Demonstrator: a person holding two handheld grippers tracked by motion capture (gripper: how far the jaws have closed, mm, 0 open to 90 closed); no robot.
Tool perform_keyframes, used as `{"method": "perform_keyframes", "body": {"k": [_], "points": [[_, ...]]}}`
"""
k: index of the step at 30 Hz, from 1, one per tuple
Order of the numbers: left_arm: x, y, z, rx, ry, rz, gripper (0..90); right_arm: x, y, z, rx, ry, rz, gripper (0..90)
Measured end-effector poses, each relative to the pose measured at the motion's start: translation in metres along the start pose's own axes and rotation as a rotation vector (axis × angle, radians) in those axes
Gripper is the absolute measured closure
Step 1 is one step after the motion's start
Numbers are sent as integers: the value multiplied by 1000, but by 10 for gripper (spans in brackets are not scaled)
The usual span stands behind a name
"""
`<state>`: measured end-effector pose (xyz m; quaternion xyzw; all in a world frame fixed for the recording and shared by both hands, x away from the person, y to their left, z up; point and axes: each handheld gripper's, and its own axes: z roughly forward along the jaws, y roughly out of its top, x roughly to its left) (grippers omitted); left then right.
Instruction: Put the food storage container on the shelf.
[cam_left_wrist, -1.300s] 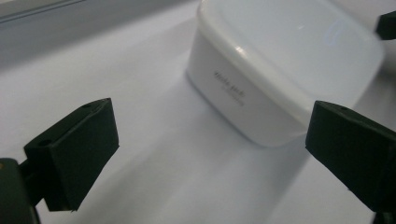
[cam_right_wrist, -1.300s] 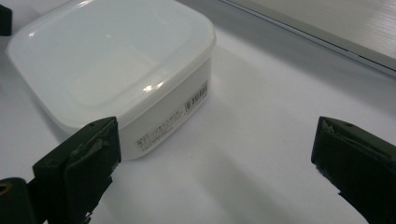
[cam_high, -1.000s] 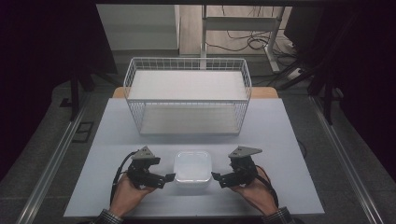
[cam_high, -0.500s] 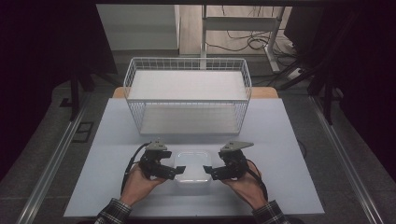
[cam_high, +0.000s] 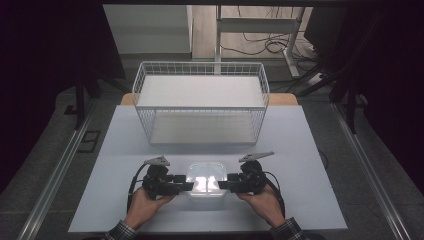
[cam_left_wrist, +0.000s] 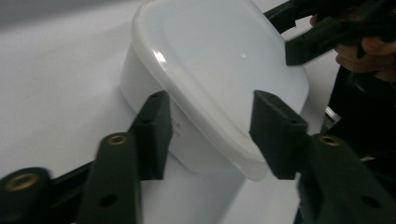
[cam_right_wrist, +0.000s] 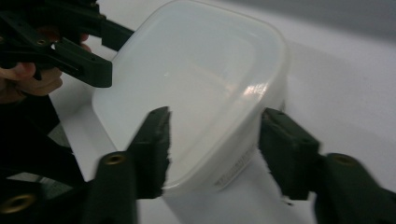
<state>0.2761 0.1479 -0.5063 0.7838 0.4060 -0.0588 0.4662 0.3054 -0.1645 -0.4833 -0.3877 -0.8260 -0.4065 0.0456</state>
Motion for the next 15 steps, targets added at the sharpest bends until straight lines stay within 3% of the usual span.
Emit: {"method": "perform_keyframes", "body": {"k": [3,7,8,9,11,13,15], "points": [[-4,-2,-5,-11,-2,-9,609,1,-4,-8,-10,15,35,619],[-7,-1,-8,-44,18,-29,698,5,-7,-14,-49,-9,53,698],[-8,-1,-10,-68,16,-38,730,6,-7,-16,-59,-18,48,725],[-8,-1,-10,-68,16,-38,750,6,-7,-16,-59,-18,48,725],[-8,-1,-10,-77,29,-39,767,10,-6,-18,-76,-63,19,751],[-8,-1,-10,-77,34,-41,797,10,-7,-17,-83,-67,18,761],[-12,1,-10,-79,76,-17,801,13,-7,-16,-102,-103,-9,780]]}}
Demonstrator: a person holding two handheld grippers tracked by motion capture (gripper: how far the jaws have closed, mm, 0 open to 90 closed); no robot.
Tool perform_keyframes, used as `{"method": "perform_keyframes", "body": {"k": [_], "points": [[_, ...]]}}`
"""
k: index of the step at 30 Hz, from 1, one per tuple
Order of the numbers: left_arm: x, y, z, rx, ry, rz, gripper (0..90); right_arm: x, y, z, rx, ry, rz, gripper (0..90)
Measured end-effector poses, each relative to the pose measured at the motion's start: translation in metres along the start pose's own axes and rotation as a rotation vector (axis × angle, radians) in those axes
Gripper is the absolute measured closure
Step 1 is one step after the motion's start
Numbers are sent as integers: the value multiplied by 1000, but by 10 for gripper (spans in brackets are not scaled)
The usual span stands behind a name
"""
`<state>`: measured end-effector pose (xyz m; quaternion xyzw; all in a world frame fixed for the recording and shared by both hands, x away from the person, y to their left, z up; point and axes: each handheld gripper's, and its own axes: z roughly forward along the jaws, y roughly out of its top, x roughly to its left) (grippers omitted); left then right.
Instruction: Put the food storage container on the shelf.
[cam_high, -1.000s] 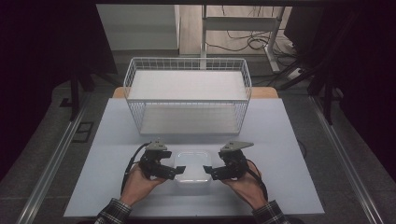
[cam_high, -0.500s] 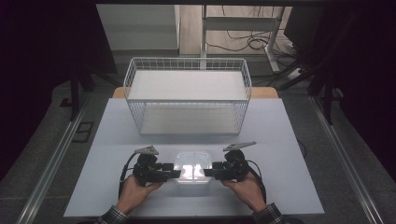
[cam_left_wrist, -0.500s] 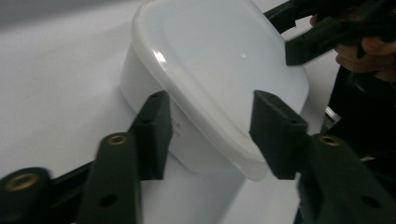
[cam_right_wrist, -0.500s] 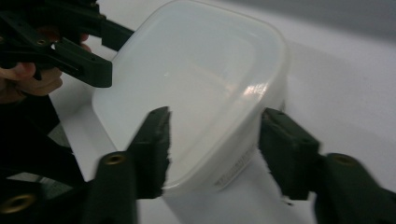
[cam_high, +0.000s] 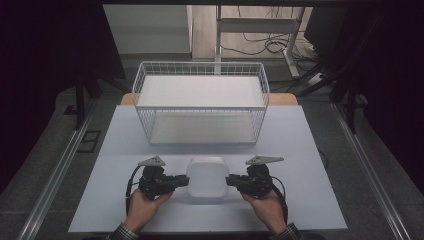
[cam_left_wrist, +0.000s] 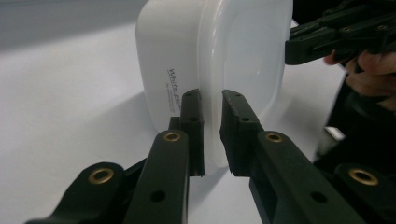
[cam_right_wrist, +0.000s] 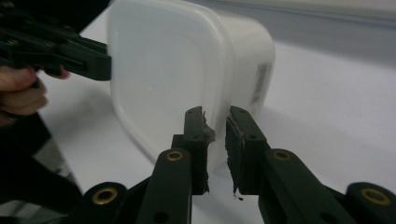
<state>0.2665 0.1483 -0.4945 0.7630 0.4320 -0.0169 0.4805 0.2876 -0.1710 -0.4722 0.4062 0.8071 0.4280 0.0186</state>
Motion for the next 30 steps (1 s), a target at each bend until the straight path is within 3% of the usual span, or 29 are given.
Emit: {"method": "perform_keyframes", "body": {"k": [13,30], "points": [[-6,22,-12,-38,30,36,802,2,16,-8,-65,0,-35,780],[-14,78,-46,-127,46,85,802,6,75,-30,-162,25,-92,781]]}}
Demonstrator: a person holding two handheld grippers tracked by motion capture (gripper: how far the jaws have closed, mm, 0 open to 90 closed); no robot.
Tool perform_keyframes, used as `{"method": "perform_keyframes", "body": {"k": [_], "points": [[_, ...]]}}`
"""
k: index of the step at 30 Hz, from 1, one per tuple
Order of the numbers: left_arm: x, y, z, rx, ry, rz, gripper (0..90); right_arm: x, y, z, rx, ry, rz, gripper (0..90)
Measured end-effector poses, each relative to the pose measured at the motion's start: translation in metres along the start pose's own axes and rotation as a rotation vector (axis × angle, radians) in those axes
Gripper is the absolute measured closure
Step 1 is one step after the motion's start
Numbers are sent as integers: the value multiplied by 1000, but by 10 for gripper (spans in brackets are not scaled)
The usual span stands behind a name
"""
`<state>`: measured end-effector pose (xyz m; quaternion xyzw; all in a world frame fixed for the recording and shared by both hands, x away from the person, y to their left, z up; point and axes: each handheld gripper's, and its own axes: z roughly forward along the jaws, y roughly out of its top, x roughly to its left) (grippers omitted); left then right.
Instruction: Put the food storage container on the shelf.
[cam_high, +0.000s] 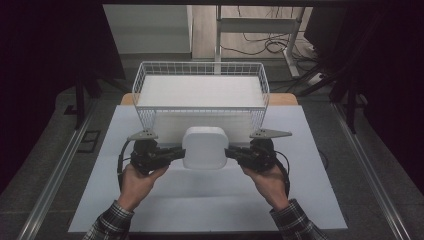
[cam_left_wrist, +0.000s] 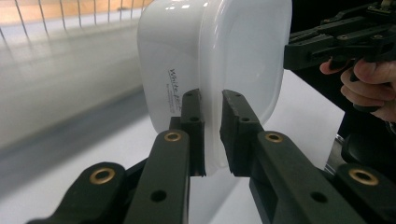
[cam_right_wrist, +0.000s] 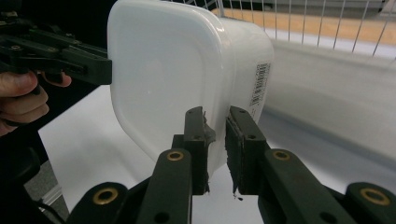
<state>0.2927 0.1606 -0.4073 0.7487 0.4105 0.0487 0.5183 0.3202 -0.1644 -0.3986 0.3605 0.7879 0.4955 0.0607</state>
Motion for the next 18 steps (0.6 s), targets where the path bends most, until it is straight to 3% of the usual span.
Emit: {"method": "perform_keyframes", "body": {"k": [8,18], "points": [[0,30,-14,-35,18,23,802,3,39,-6,-38,-1,-47,781],[1,73,-34,-72,42,44,803,7,83,-9,-70,-1,-71,781]]}}
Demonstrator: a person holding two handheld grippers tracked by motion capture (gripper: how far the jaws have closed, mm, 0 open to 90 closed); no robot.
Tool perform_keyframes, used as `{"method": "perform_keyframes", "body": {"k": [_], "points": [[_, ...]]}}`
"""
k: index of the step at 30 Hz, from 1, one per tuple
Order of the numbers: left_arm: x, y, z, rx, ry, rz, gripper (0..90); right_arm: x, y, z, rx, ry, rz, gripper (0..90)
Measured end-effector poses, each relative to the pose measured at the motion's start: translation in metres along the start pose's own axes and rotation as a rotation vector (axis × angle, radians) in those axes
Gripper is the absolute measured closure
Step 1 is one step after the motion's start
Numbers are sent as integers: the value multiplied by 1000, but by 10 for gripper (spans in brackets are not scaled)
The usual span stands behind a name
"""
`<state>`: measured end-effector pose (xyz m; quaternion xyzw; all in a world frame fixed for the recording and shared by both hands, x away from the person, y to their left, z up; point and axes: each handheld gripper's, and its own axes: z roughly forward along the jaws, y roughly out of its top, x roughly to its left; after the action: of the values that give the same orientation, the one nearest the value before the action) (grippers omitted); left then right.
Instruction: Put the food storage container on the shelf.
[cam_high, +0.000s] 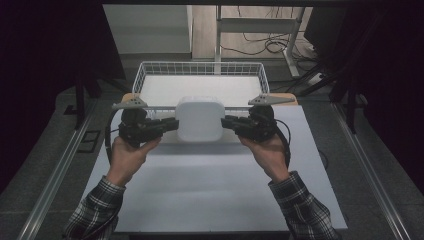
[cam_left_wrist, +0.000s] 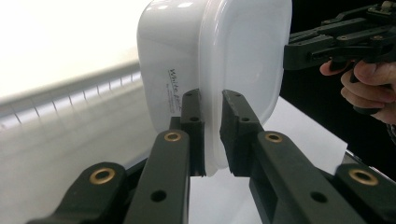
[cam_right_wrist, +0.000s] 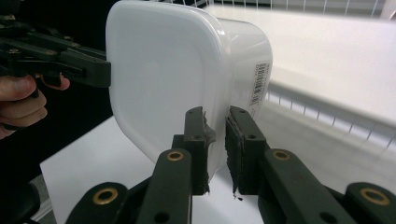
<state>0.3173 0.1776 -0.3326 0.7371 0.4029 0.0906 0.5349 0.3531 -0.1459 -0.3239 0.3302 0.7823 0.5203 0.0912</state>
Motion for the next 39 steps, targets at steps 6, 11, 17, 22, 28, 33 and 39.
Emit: {"method": "perform_keyframes", "body": {"k": [6,11,17,22,28,33,39], "points": [[8,26,-2,-9,2,3,803,-3,27,2,-21,-14,-2,780],[15,43,7,-1,19,9,803,-12,42,6,-24,-38,5,778],[27,58,20,15,21,-13,802,-27,55,14,-11,-63,31,775],[38,65,28,35,12,-43,797,-38,65,22,17,-61,58,771],[47,66,35,51,20,-70,782,-46,71,33,52,-60,99,765],[51,68,40,44,20,-87,751,-52,72,40,57,-70,133,752],[52,72,46,48,20,-91,703,-57,75,42,52,-71,164,709]]}}
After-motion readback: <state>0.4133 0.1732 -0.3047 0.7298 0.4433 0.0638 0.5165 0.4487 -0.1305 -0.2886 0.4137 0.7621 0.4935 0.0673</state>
